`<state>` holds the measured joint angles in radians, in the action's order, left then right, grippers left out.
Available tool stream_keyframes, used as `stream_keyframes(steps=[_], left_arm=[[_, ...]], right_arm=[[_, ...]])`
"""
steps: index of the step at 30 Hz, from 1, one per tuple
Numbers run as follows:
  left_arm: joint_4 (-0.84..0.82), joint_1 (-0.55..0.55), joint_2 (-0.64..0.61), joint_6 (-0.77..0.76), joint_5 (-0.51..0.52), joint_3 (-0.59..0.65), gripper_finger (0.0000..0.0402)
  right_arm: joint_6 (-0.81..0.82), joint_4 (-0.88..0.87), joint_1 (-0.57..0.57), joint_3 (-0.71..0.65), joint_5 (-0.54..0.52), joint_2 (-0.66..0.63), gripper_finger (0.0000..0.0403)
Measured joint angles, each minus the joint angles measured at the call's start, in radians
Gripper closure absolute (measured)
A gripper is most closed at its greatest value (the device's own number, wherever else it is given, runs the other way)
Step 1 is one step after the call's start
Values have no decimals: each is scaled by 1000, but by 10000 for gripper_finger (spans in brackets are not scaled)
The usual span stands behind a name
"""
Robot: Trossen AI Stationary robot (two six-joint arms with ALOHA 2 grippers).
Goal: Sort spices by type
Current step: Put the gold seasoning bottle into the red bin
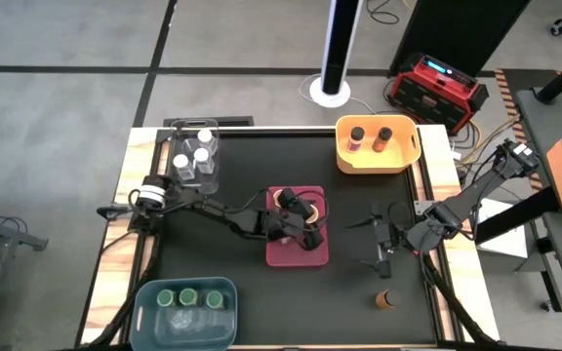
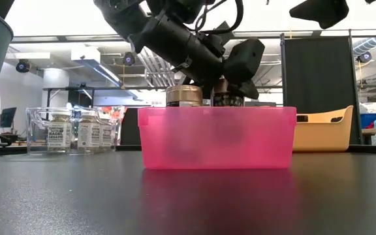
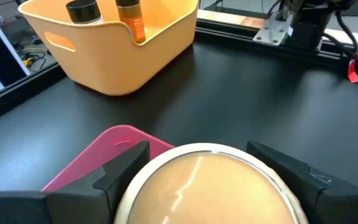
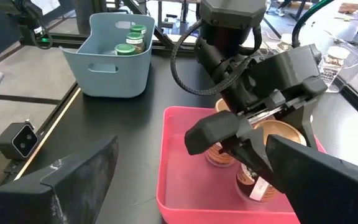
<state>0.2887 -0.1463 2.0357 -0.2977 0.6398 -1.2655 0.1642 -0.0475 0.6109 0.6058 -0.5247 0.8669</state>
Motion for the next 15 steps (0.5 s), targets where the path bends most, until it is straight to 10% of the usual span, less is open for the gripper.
stream_keyframes(steps=[15], left_arm=[[6,2,4,-43,39,1,148]], right_arm=[[0,0,0,-4,0,1,3]])
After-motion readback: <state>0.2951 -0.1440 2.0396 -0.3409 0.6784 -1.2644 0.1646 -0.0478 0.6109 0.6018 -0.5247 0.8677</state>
